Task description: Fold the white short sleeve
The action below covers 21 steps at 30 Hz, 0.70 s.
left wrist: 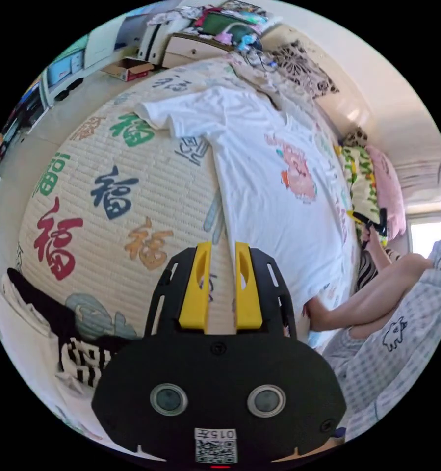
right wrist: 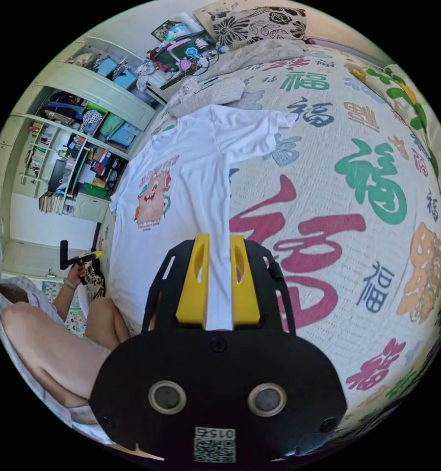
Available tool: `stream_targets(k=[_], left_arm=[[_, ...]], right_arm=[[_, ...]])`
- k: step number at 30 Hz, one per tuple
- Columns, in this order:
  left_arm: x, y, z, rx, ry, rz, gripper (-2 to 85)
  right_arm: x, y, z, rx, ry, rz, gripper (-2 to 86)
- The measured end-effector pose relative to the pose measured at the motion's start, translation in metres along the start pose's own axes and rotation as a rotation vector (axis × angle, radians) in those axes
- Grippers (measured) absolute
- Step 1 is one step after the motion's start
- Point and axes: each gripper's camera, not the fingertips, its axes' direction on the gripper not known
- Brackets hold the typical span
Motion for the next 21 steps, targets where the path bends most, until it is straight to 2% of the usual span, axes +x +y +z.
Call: stream_targets(k=[5, 9, 10, 13, 16, 21], left_arm=[[0.054, 0.020, 0.038, -0.131, -0.205, 0.163, 5.2], [0.062, 0.009, 0.077, -0.216, -0.154, 0.201, 5.4], [0.064, 0.004, 0.084, -0.225, -0.159, 0.218, 5.5], [0.063, -0.005, 0.094, -0.237, -0.121, 0.202, 5.8], [0.063, -0.014, 0.104, -0.233, -0.086, 0.171, 6.3], [0.065, -0.025, 0.108, -0.292, 0.068, 0.158, 8.0]], right_arm=[[-0.034, 0.071, 0.023, -0.052, 0.257, 0.007, 6.8], [-0.047, 0.093, 0.072, -0.156, 0.507, -0.036, 5.8], [-0.050, 0.098, 0.078, -0.114, 0.539, -0.044, 5.7], [-0.051, 0.109, 0.088, -0.058, 0.560, -0.057, 5.5], [-0.040, 0.118, 0.086, 0.010, 0.479, 0.006, 5.6], [-0.018, 0.121, 0.064, -0.040, 0.361, 0.037, 7.2]])
